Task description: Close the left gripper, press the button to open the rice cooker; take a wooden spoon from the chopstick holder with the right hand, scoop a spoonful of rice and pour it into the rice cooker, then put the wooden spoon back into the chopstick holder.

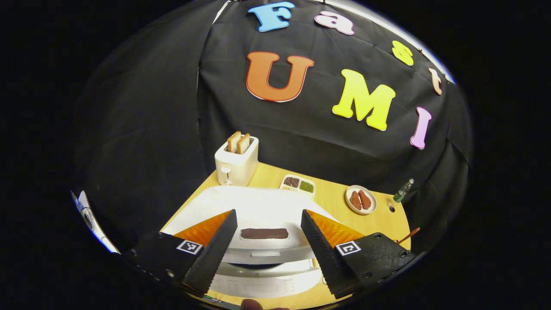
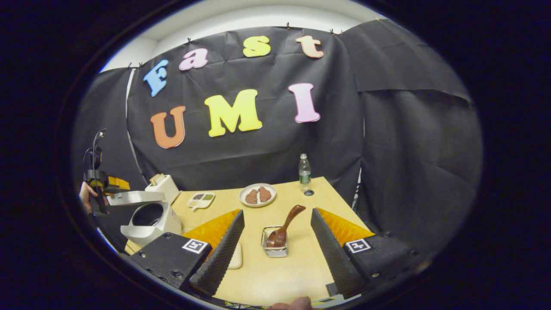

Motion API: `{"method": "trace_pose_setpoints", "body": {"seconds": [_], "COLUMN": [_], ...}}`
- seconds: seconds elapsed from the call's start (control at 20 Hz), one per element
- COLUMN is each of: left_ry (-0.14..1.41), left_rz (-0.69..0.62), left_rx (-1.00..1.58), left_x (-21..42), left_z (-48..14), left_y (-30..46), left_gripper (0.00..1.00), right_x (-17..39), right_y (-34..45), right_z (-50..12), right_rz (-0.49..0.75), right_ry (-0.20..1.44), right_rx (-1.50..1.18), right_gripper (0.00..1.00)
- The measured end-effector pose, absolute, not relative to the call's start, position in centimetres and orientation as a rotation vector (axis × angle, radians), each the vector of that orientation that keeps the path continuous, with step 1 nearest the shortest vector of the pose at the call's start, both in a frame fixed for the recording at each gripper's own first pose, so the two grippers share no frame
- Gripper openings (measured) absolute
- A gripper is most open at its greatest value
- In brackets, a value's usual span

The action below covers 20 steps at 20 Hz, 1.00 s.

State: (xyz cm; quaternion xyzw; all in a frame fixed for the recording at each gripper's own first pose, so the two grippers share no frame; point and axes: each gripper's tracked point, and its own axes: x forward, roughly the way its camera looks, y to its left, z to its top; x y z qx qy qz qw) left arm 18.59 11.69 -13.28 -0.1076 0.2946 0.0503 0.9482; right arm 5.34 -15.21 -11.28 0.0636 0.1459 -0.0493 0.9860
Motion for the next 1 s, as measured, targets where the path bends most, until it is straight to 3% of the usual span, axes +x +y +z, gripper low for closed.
{"method": "trace_pose_setpoints", "body": {"seconds": [0.85,1.0], "left_ry": [0.88,0.853], "left_rz": [0.2,0.219], "left_rx": [-0.159,-0.159], "left_x": [13.4,13.7], "left_z": [-22.4,-22.0], "left_y": [11.5,11.1], "left_gripper": [0.97,0.93], "right_x": [6.9,7.3], "right_y": [-12.6,-12.0], "right_z": [-13.1,-12.9], "right_rz": [-0.015,0.004], "right_ry": [0.326,0.317], "right_rx": [0.111,0.104], "right_gripper": [1.0,1.0]}}
